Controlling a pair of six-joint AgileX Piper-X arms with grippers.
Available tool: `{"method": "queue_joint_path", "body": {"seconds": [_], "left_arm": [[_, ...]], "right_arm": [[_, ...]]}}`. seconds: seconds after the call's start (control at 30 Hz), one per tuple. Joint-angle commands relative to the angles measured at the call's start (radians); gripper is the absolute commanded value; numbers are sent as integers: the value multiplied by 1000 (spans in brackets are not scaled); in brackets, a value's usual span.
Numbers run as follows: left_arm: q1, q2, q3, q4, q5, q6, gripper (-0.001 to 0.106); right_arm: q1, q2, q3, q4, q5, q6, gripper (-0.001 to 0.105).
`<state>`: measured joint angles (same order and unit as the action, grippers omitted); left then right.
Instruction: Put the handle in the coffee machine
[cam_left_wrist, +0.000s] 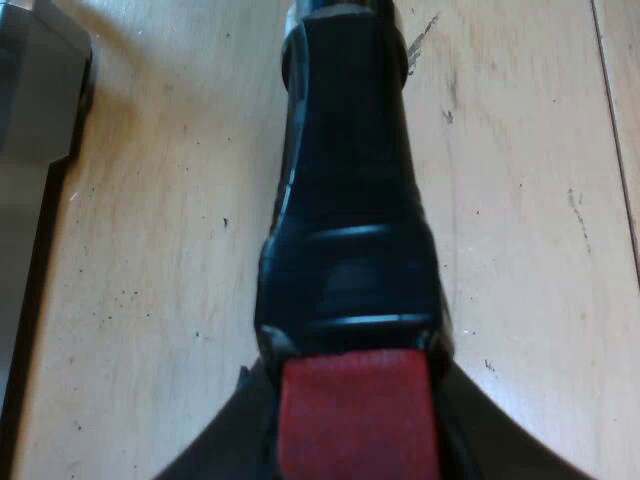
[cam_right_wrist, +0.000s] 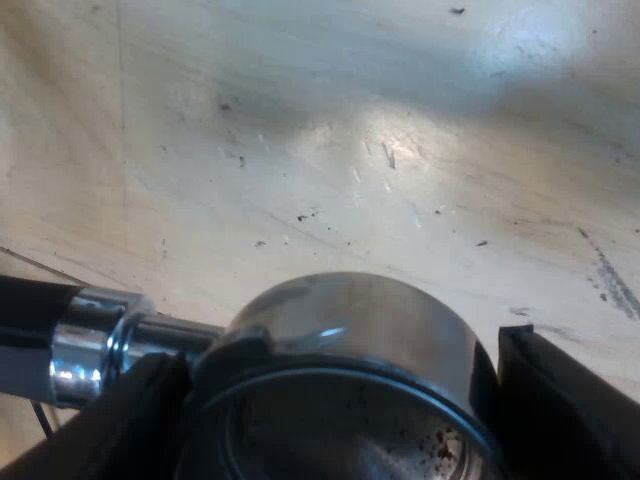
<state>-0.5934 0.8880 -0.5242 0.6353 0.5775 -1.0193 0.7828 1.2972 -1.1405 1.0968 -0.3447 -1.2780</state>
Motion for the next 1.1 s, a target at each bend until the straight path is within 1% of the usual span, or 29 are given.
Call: {"method": "queue_joint_path", "body": {"seconds": [0.03, 0.07, 0.1, 0.13, 0.17, 0.2, 0.23, 0.27, 0.3, 0.37, 0.4, 0.63, 0.67, 0.73, 0.83, 0.9, 0.93, 1.0, 1.03, 1.1], "left_arm": [[-5, -15, -4, -25, 33, -12, 0], [-5, -15, -4, -19, 33, -12, 0], [-5, -15, -4, -12, 33, -12, 0], [-5, -15, -4, -10, 33, -12, 0], [-5, -15, -4, -6, 33, -12, 0], [-5, -15, -4, -5, 35, -12, 0], [-5, -15, -4, -5, 36, -12, 0], [-5, -15, -4, -5, 36, -12, 0], [-5, -15, -4, -5, 36, -12, 0], [-5, -15, -4, -5, 38, -12, 0], [-5, -15, -4, -5, 38, -12, 0], [-5, -15, -4, 11, 41, -12, 0], [-1, -20, -4, 42, 41, -10, 0], [17, -27, -4, 64, 43, -8, 0], [79, -48, -4, 85, 60, -8, 0], [151, -63, -4, 106, 66, -8, 0], [164, -65, -4, 113, 68, -8, 0], [240, -72, -4, 133, 74, -8, 0], [269, -75, -4, 138, 76, -6, 0], [343, -74, -4, 148, 87, -2, 0]], "right_arm": [[1, -8, -11, 7, -19, -2, 0], [1, -8, -11, 7, -19, -2, 4], [1, -8, -11, 7, -19, -2, 13], [1, -8, -11, 7, -19, -2, 18], [1, -8, -11, 7, -19, -2, 33], [1, -8, -11, 7, -19, -2, 41], [1, -8, -11, 2, -19, -2, 56], [1, -8, -11, -4, -19, -2, 67], [1, -8, -11, -15, -19, -2, 84], [1, -8, -11, -36, -27, -4, 96], [1, -8, -11, -51, -27, -4, 99], [1, -8, -11, -128, -27, -4, 100], [1, -12, -11, -130, -24, -4, 100], [1, -23, -11, -132, 5, -4, 100], [1, -53, -11, -137, 96, -4, 100], [1, -89, -11, -153, 180, -5, 100], [1, -103, -11, -160, 211, -5, 100], [1, -139, -11, -191, 286, -9, 100], [1, -146, -11, -197, 298, -10, 100], [1, -180, -11, -229, 369, -14, 100]]}}
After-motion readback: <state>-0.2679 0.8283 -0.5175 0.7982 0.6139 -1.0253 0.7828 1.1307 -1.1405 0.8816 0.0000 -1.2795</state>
